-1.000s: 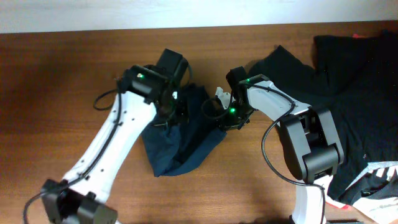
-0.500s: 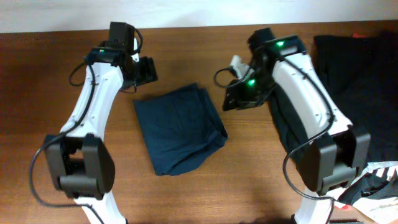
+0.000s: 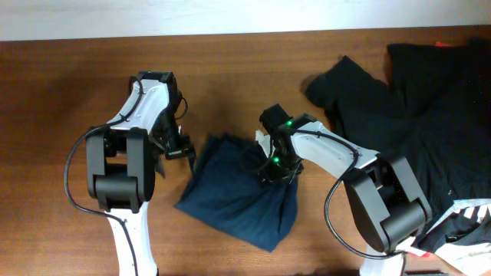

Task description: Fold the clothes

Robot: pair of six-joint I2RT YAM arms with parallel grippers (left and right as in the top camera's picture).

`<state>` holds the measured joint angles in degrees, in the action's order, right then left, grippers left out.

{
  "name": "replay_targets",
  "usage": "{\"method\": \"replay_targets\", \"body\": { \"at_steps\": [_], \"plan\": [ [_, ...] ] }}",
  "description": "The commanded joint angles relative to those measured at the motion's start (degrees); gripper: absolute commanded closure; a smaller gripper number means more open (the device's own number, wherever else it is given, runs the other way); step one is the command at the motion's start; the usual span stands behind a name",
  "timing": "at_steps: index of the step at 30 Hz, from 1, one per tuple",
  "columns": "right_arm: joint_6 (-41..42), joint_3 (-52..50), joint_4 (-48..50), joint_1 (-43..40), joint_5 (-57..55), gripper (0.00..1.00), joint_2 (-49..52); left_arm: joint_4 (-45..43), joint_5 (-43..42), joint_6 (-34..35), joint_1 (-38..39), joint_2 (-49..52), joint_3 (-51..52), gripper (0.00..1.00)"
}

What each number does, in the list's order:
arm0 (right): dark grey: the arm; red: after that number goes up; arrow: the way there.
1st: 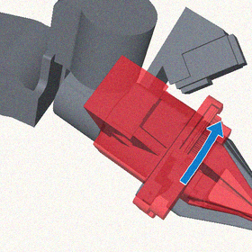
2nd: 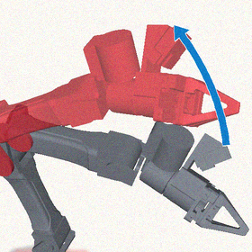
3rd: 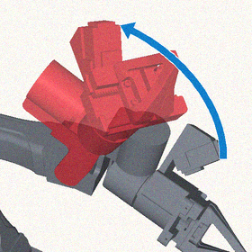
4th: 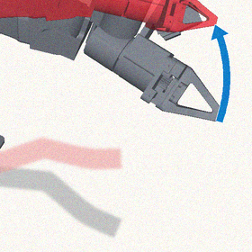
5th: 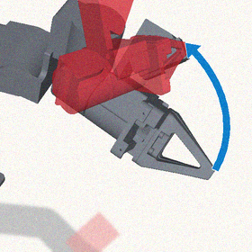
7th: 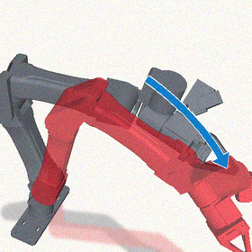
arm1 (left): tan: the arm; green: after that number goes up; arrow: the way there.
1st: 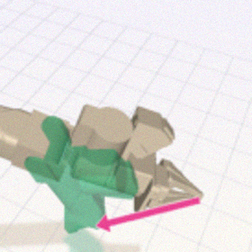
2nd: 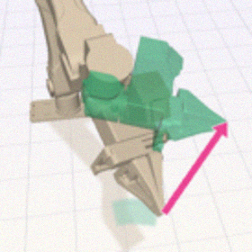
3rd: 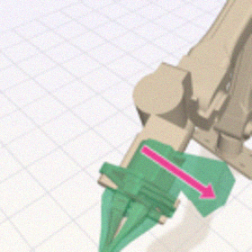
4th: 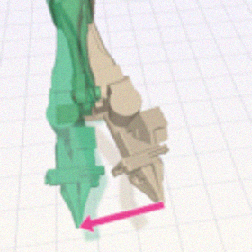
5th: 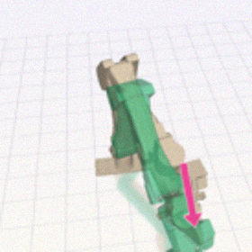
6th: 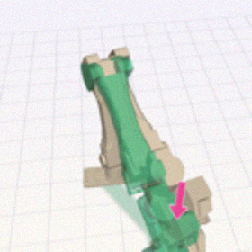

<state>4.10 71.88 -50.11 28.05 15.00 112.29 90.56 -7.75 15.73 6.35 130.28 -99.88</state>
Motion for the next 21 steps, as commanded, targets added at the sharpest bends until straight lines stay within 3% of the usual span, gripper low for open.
{"method": "replay_targets", "body": {
  "at_steps": [1,2,4,6,10,11,13,17,20,21],
  "plan": [
    [-0.2,1.0,-0.8,-3.1,-12.7,0.41,1.5,-3.0,-4.5,-2.2,-0.1,-3.1,-1.4,0.29],
    [-0.2,4.0,-3.4,-3.8,-12.7,0.39,1.4,-4.9,-8.2,-4.5,-0.1,-4.3,-1.4,0.29],
    [-0.2,12.4,-10.9,-3.8,-13.6,0.38,0.6,-9.0,-22.6,-15.3,-0.1,-6.3,-1.4,0.28],
    [1.9,22.9,-19.0,-3.8,-14.8,0.36,-2.1,-12.5,-27.0,-20.6,0.2,-6.2,-1.2,0.18],
    [2.9,30.5,-26.8,-3.8,-14.8,0.32,-5.6,-19.5,-24.3,-20.5,4.6,-5.5,0.0,0.13],
    [2.9,30.6,-29.0,-3.8,-14.8,0.32,-6.8,-20.8,-20.6,-20.5,6.6,-4.9,0.3,0.01],
    [2.9,30.6,-31.5,-3.8,-14.8,0.32,-7.1,-22.7,-16.3,-20.5,9.4,-3.9,1.3,0.01],
    [2.9,30.6,-34.5,-3.8,-14.8,0.32,-7.0,-26.8,-15.5,-20.5,13.6,-3.6,5.2,0.01],
    [2.9,30.6,-35.2,-3.8,-14.8,0.32,-7.0,-29.2,-4.8,-14.4,14.2,-3.6,7.2,0.01],
    [2.9,30.6,-35.2,-3.8,-14.8,0.32,-7.0,-29.5,-4.6,-14.4,14.2,-3.6,7.2,0.01]
  ]
}}
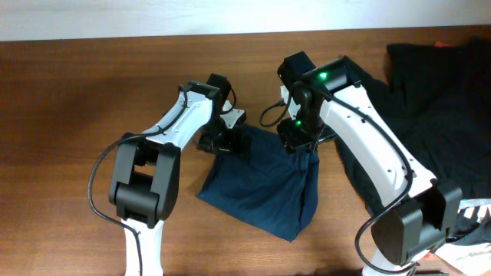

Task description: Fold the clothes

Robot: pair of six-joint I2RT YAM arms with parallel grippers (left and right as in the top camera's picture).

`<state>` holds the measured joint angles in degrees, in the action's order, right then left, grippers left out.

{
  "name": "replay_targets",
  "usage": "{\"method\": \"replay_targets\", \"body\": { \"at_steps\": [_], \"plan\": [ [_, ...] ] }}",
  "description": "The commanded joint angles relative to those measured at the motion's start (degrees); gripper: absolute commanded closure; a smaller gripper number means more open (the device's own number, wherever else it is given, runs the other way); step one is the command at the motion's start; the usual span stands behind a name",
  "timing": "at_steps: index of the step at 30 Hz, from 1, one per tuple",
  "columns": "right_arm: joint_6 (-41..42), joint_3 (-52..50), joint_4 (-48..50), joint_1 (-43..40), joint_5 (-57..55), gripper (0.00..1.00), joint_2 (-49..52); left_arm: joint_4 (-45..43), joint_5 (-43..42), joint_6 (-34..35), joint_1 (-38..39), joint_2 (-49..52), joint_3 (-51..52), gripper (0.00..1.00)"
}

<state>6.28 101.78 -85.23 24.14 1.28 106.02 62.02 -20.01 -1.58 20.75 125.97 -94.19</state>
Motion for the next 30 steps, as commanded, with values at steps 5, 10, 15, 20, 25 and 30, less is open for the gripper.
{"method": "replay_targets", "body": {
  "at_steps": [5,10,15,20,25,30],
  "plan": [
    [0.7,0.7,-0.1,0.1,-1.1,0.32,-0.8,-1.6,8.8,3.5,-0.7,0.7,-0.1,0.01],
    [0.7,0.7,-0.1,0.1,-1.1,0.32,-0.8,-6.1,-0.6,3.5,1.3,0.8,7.4,0.15],
    [0.7,0.7,-0.5,0.1,-1.1,0.32,-0.8,-5.6,5.8,3.5,-1.2,0.8,8.0,0.99],
    [0.7,0.7,-0.6,0.1,-1.6,0.32,-0.8,5.0,31.7,12.8,-15.4,0.7,-2.3,1.00],
    [0.7,0.7,-0.9,0.1,-1.6,0.32,-0.8,5.9,51.5,15.9,-29.8,0.7,-10.5,1.00],
    [1.6,0.7,-0.9,0.1,-1.6,0.32,-0.8,5.2,52.8,15.9,-36.2,0.7,-18.0,0.97]
  ]
}}
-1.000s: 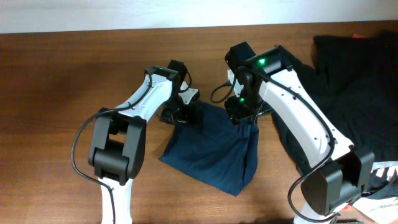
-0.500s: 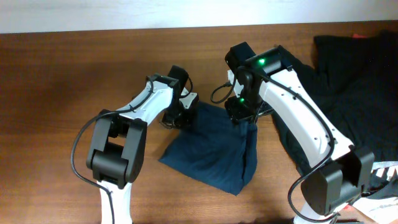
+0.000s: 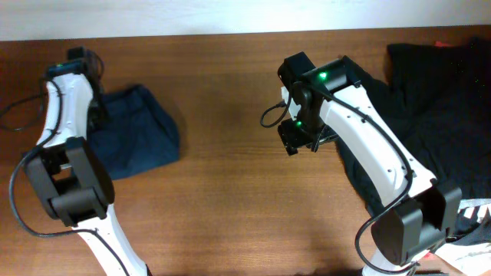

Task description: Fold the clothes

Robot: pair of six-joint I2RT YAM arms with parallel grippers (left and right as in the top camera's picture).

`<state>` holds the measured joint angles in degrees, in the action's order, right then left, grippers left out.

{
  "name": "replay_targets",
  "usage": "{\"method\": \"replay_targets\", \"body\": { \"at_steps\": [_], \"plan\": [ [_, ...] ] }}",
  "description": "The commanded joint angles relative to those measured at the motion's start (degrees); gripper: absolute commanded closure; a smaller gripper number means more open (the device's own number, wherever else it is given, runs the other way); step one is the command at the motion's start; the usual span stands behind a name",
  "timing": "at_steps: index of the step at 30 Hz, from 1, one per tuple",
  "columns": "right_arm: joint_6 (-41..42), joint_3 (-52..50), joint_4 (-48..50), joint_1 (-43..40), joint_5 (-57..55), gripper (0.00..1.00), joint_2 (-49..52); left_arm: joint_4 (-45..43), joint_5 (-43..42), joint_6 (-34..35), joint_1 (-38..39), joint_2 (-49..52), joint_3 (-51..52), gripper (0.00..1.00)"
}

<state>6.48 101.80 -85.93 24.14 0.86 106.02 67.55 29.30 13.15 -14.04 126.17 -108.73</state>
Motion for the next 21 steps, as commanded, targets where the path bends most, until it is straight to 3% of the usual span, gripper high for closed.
{"method": "replay_targets", "body": {
  "at_steps": [1,2,4,7,8,10,17,21],
  "plan": [
    [1.4,0.7,-0.2,0.1,-1.1,0.32,-0.8,-0.3,3.5,1.2,-1.5,0.5,-4.9,0.52],
    [1.4,0.7,-0.2,0.1,-1.1,0.32,-0.8,0.0,2.6,1.2,-1.5,0.5,-6.4,0.01],
    [1.4,0.7,-0.2,0.1,-1.1,0.32,-0.8,1.8,-2.4,1.2,-1.5,0.5,-10.0,0.01],
    [1.4,0.7,-0.2,0.1,-1.2,0.31,-0.8,3.9,-19.4,0.0,1.1,0.5,-14.2,0.01],
    [1.4,0.7,-0.2,0.1,-1.1,0.31,-0.8,4.4,-28.9,0.0,3.1,0.5,-14.2,0.01],
    [1.4,0.7,-0.2,0.1,-1.1,0.31,-0.8,4.3,-36.9,0.1,6.4,0.7,-13.6,0.01],
    [1.3,0.7,-0.2,0.1,-1.1,0.27,-0.8,5.5,-40.5,0.1,20.7,7.5,-12.7,0.01],
    [1.3,0.7,-0.2,0.1,-1.2,0.27,-0.8,8.9,-39.1,0.1,20.6,14.6,-12.3,0.01]
  ]
}}
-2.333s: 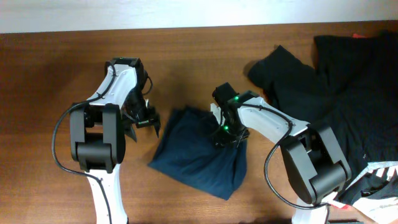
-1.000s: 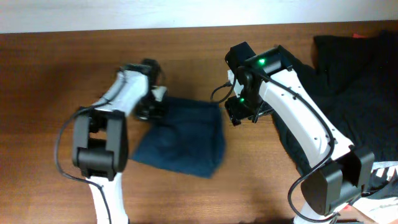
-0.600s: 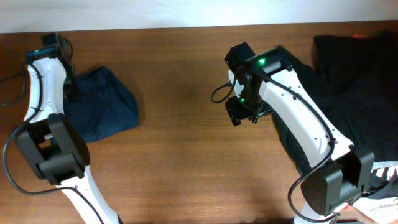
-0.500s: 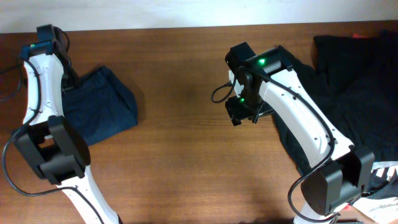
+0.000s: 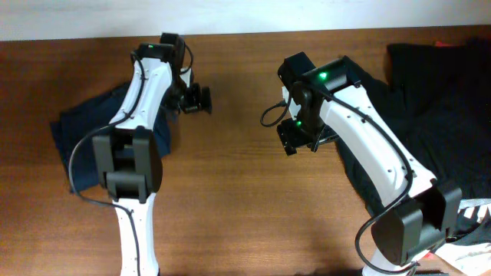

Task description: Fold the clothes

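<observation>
A folded dark blue garment [image 5: 80, 129] lies at the table's left side, partly under my left arm. My left gripper [image 5: 197, 100] hovers to the right of it, apart from the cloth, open and empty. My right gripper [image 5: 289, 141] hangs over bare wood near the middle, open with nothing in it. A pile of black clothes [image 5: 430, 92] lies spread at the right, behind and beside my right arm.
The wooden table [image 5: 230, 207] ends at a white wall along the top. A white and red item [image 5: 468, 215] sits at the lower right corner beside the black pile. A small red thing [image 5: 443, 44] shows at the pile's top.
My left gripper was at the blue garment at the far left; now it is to the right of it and holds nothing. The garment lies a little lower and flatter. The right arm has not moved.
Both grippers were at the blue garment in the middle of the table. Then they held its top edge, farther back. Later the garment was at the far left with only the left gripper on it, the right one empty. Now both grippers are free.
</observation>
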Robot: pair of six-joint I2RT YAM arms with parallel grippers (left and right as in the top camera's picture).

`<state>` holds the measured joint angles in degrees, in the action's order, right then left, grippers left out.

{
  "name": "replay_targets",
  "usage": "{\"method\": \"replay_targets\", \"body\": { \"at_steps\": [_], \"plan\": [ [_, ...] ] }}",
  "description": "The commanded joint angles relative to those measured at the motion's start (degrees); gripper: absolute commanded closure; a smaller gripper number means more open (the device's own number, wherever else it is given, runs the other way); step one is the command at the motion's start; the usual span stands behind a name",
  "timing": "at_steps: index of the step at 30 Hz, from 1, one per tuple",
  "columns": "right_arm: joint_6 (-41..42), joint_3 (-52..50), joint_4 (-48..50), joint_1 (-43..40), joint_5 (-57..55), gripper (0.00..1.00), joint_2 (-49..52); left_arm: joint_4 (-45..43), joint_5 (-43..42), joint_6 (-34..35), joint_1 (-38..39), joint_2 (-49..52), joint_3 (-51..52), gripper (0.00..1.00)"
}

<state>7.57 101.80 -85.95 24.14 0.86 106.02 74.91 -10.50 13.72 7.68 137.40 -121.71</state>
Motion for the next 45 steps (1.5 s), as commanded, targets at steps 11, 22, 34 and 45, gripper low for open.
{"method": "replay_targets", "body": {
  "at_steps": [11,22,34,45],
  "plan": [
    [0.2,0.7,-0.2,0.1,-1.2,0.27,-0.8,14.6,18.1,-0.5,-14.8,4.1,0.8,0.01],
    [5.2,0.7,5.7,-9.7,9.3,0.18,-0.8,15.8,18.9,-0.1,-6.5,-2.4,0.6,0.01],
    [-2.9,-8.4,-3.1,-27.9,10.2,0.00,-6.0,21.9,4.2,-3.1,7.5,-9.0,0.9,0.02],
    [-2.9,-43.7,19.3,-27.9,10.9,0.01,-56.3,-4.1,9.5,-3.1,8.4,-60.7,41.3,0.03]
  ]
}}
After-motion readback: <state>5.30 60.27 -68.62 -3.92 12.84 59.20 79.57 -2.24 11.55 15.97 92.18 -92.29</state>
